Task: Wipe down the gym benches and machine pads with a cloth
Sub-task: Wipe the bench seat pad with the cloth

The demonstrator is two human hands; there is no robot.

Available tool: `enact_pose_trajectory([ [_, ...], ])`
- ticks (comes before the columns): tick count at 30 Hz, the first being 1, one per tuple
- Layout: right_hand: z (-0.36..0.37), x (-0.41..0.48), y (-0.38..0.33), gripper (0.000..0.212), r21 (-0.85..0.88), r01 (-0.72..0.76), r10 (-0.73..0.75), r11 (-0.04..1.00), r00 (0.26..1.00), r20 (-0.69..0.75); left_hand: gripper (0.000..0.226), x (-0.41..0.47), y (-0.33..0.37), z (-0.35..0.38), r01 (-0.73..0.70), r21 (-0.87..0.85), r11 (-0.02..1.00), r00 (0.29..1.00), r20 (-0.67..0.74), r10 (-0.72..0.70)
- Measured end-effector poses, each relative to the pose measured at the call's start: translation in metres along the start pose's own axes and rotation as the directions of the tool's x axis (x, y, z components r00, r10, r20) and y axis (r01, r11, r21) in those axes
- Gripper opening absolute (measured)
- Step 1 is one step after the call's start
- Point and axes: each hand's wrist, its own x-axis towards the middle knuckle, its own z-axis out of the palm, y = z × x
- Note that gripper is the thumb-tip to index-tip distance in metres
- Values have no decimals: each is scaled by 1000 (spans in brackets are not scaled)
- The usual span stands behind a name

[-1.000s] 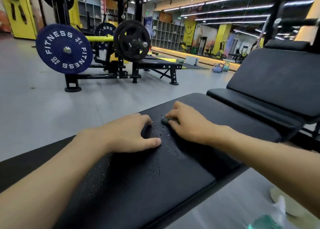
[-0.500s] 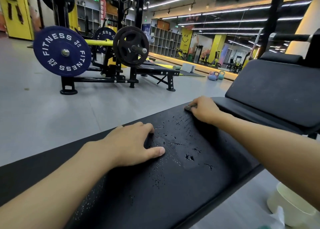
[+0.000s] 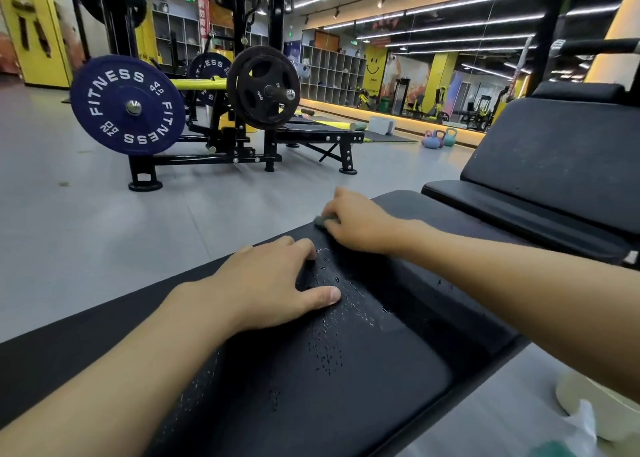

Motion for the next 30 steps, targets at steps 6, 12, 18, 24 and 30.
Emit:
enact_pose_trajectory([
  [6,-8,16,23,24,-45,-245,239,969,966,-100,67,-3,1,0,10,-30,999,1000,10,-9],
  [12,-7,1,-1,24,-7,22,-21,1000,999,48,66,-6,4,0,24,-30,999,1000,9,-24],
  [18,0,-9,-13,26,-22,-11,10,1000,999,-44,51,-9,10,-3,48,-25,999,999,-15,-49],
  [24,-20,-20,18,26,-25,-86,85,996,995,-42,48,-11,12,-5,52,-25,998,999,3,-52],
  [30,-7,-45,-27,27,94,150,-153,984,988,25,45,-10,14,-5,59,-7,998,998,9,-59],
])
